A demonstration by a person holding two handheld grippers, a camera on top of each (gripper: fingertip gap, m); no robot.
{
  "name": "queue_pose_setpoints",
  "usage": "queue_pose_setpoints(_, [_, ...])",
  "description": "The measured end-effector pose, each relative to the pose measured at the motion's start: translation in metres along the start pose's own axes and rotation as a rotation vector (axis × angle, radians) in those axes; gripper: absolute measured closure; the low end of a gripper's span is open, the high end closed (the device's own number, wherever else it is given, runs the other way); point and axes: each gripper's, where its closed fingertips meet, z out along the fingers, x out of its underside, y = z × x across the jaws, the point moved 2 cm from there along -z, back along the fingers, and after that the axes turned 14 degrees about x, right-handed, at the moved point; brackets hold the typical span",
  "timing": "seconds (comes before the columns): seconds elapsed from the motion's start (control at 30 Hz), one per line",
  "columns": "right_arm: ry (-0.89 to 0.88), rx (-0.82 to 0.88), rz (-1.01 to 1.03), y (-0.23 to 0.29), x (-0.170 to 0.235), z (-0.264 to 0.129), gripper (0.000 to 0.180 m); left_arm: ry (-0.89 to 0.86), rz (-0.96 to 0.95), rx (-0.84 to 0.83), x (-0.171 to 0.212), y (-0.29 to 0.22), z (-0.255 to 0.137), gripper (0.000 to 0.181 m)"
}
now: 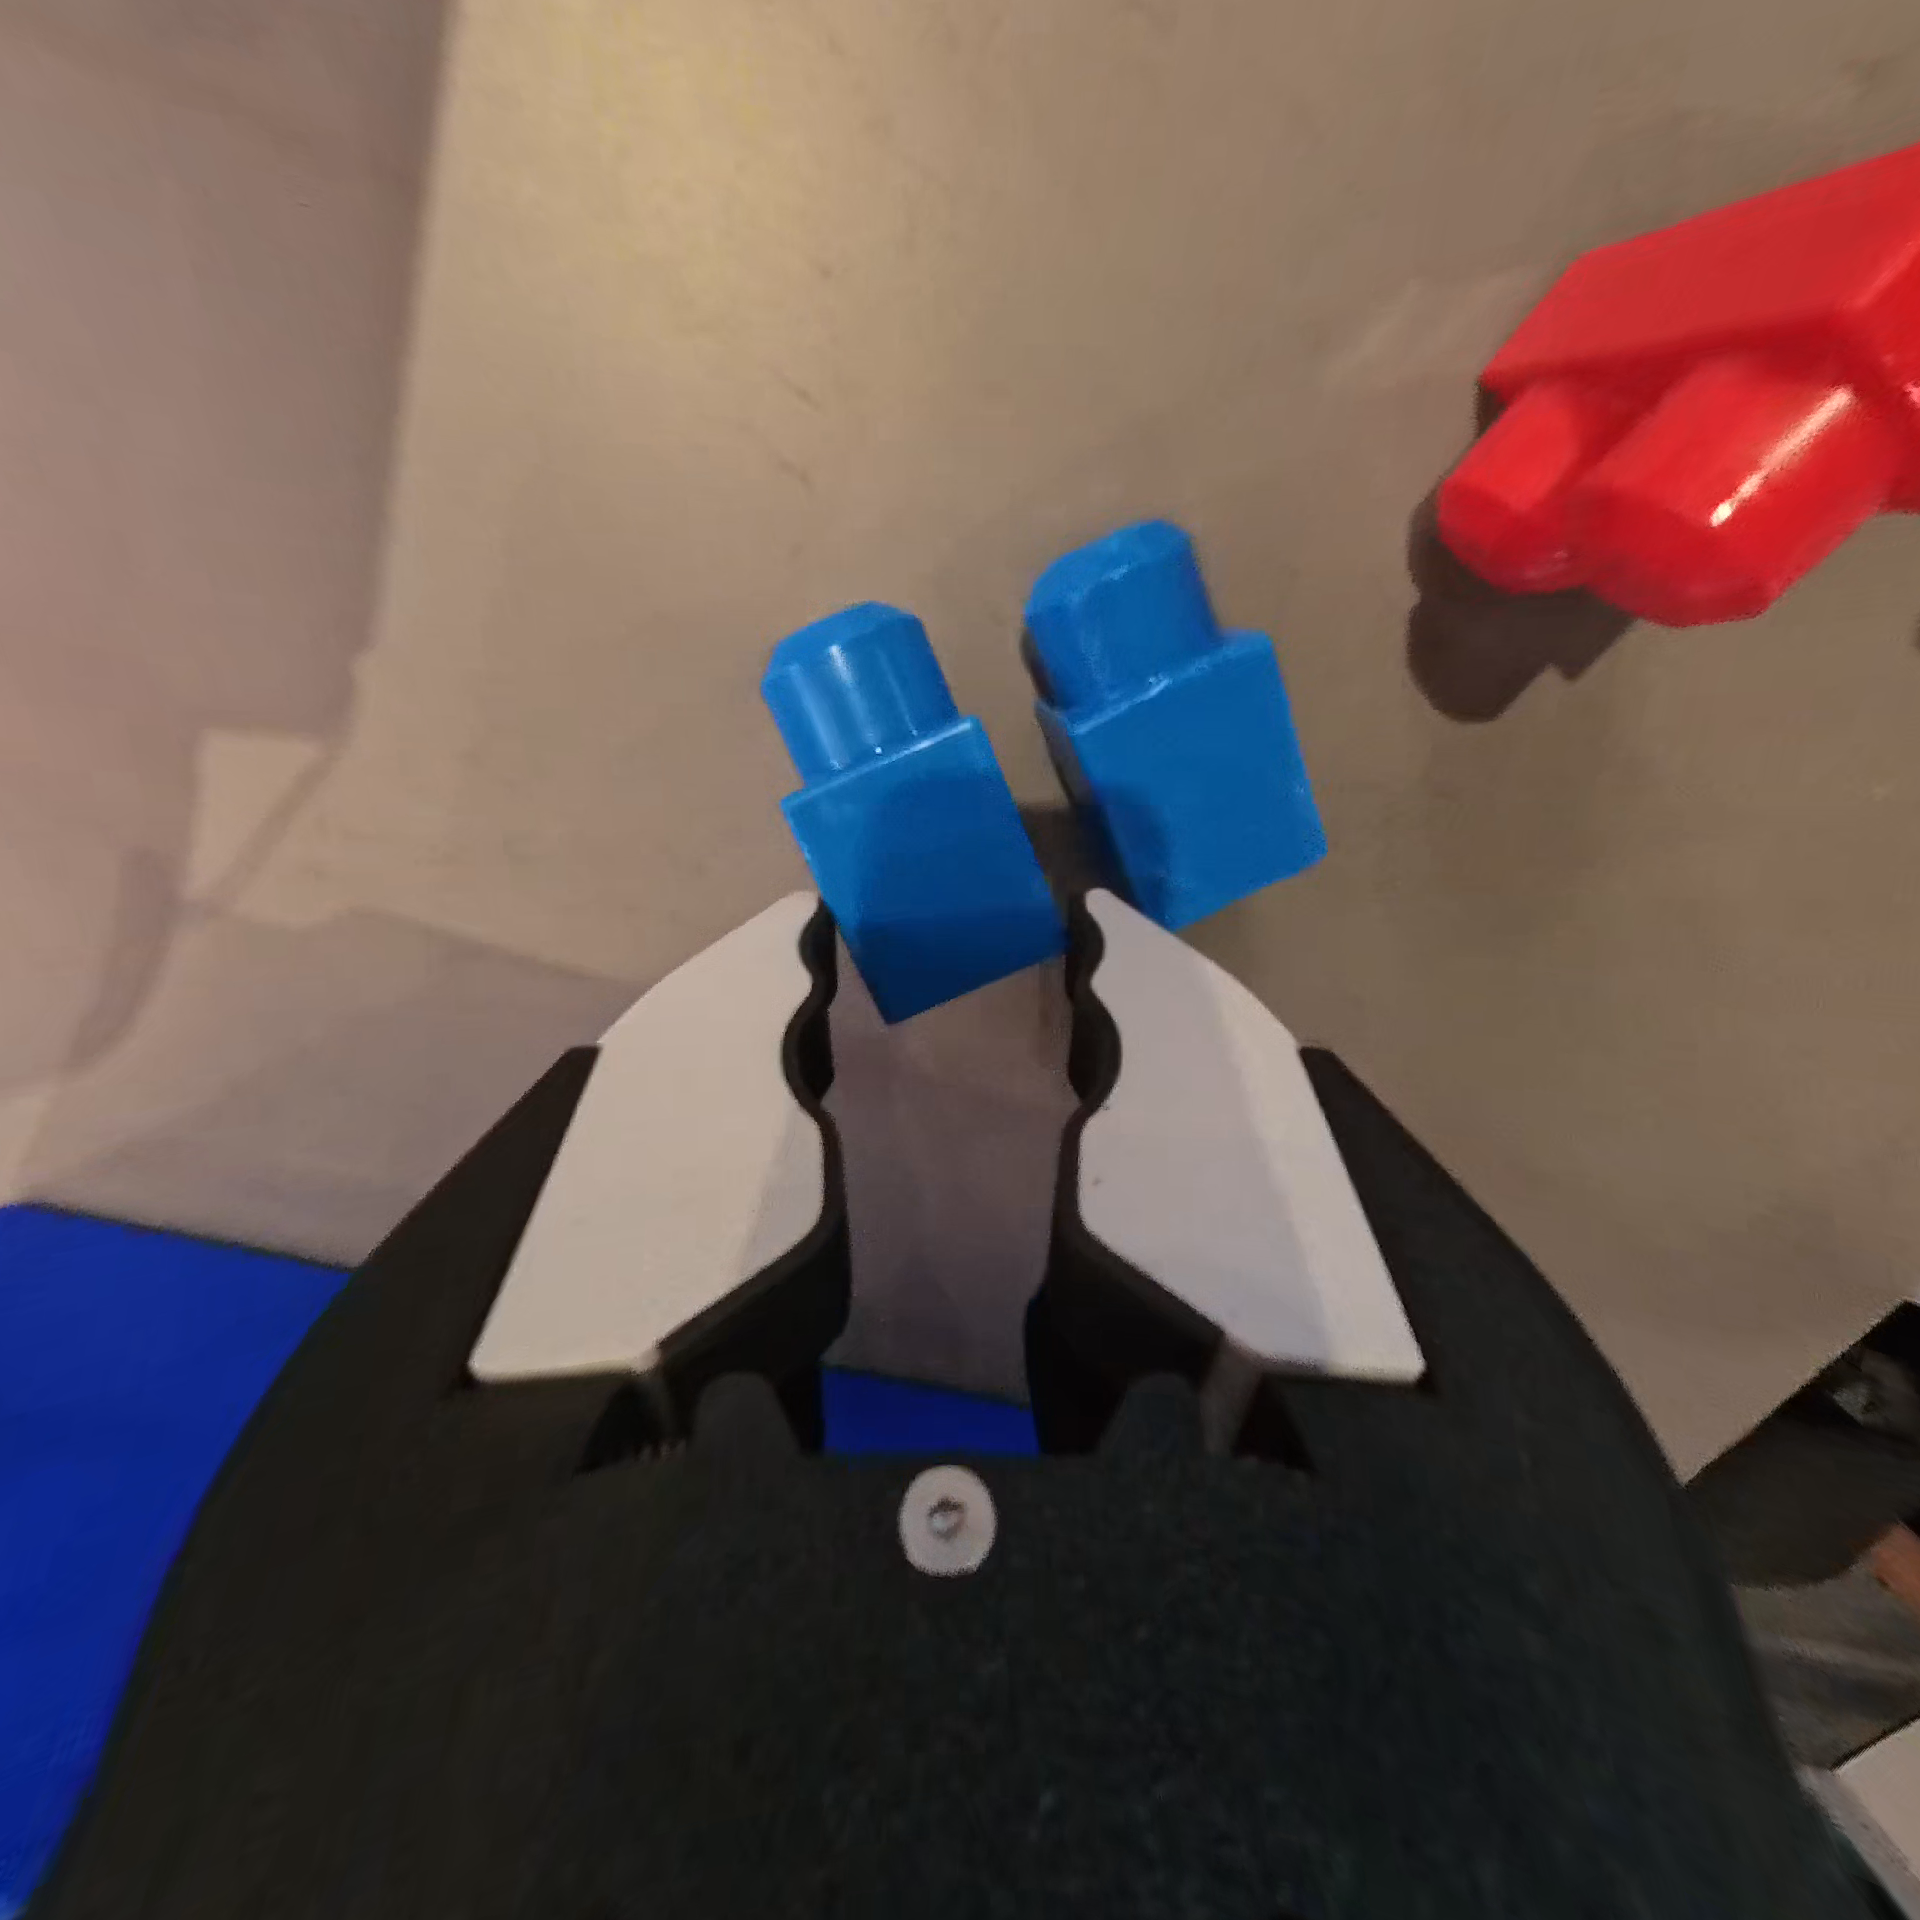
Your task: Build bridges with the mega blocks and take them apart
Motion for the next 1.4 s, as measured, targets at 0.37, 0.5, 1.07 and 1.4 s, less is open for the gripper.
queue_pose_setpoints(0.37, [0.007, -0.003, 0.006, 0.000, 0.001, 0.001, 0.129, -0.002, -0.003, 0.163, 0.010, -0.036, -0.002, 0.112])
queue_pose_setpoints(0.5, [0.005, -0.011, 0.006, 0.002, 0.000, 0.000, 0.129, -0.055, -0.046, 0.102, 0.013, -0.041, -0.001, 0.104])
queue_pose_setpoints(1.07, [-0.001, -0.028, 0.012, 0.005, -0.002, -0.001, 0.129, -0.492, -0.340, -0.356, -0.017, -0.042, 0.007, 0.075])
queue_pose_setpoints(1.4, [0.003, -0.030, 0.016, 0.005, -0.002, -0.001, 0.129, -0.486, -0.399, -0.313, -0.021, -0.027, 0.024, 0.074])
